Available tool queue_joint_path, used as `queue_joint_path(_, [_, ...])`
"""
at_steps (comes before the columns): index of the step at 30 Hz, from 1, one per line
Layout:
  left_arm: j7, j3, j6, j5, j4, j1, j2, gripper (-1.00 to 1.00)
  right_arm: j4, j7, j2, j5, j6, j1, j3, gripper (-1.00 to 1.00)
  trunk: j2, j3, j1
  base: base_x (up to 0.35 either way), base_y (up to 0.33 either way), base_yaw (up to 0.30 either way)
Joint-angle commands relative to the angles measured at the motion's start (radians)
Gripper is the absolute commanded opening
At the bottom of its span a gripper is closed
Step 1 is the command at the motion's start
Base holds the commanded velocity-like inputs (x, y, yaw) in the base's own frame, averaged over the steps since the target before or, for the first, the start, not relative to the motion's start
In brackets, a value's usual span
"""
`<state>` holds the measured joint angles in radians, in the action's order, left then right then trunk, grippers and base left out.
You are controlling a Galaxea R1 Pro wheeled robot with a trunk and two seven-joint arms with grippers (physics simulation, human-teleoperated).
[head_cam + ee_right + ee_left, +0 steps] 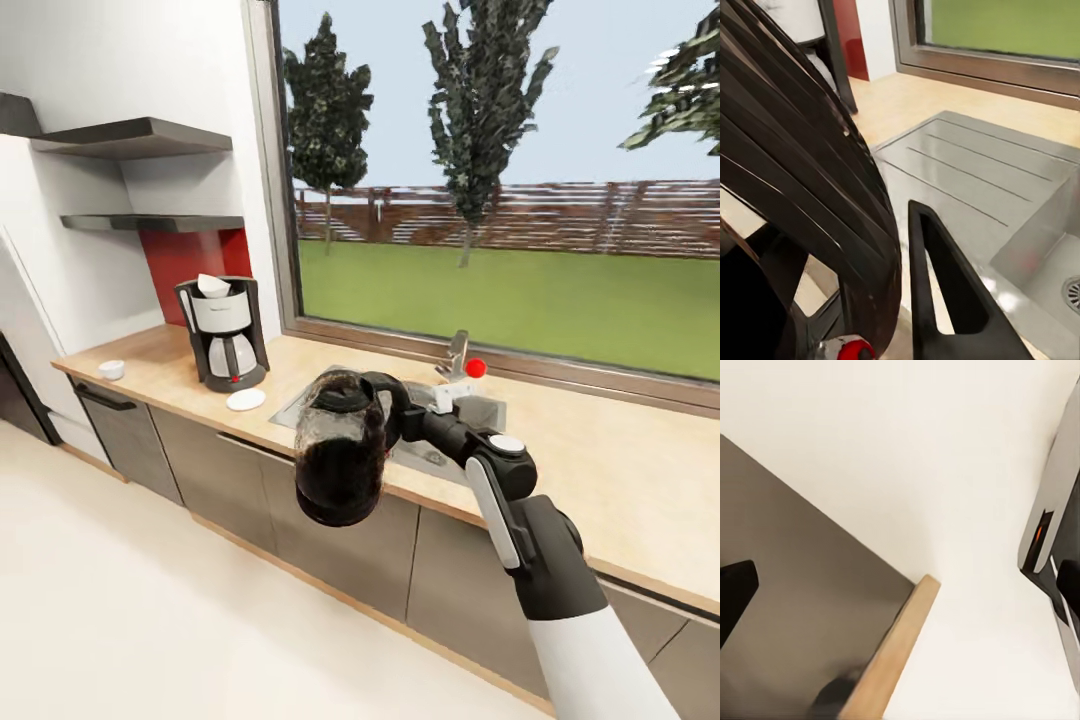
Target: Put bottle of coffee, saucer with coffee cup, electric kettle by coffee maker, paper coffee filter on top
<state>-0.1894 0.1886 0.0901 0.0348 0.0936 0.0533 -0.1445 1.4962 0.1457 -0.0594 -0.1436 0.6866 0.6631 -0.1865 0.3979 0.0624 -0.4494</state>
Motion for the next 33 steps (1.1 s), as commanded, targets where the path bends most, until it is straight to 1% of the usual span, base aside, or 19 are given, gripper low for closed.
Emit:
queue_joint_path(1, [-0.001, 0.006, 0.002, 0.004, 0.001, 0.0, 0.0, 1.0, 0.001, 0.0, -0.001, -0.007, 0.005, 0.001, -0.009, -1.0, 0.002, 0.002, -0.001, 0.0, 0.0, 0.271])
queue_joint_path(4, [-0.001, 0.006, 0.002, 0.004, 0.001, 0.0, 0.0, 1.0, 0.001, 0.0, -0.001, -0.007, 0.005, 0.001, -0.026, -1.0, 0.002, 0.002, -0.001, 0.0, 0.0, 0.275])
queue_joint_path(7, [-0.001, 0.006, 0.002, 0.004, 0.001, 0.0, 0.0, 1.0, 0.001, 0.0, -0.001, -0.007, 0.005, 0.001, -0.033, -1.0, 0.002, 0.001, -0.001, 0.0, 0.0, 0.278])
queue_joint_path(33, [-0.001, 0.006, 0.008, 0.001, 0.004, -0.002, 0.002, 1.0, 0.001, 0.0, -0.001, -0.007, 0.005, 0.001, -0.036, -1.0, 0.002, 0.001, -0.001, 0.0, 0.0, 0.279])
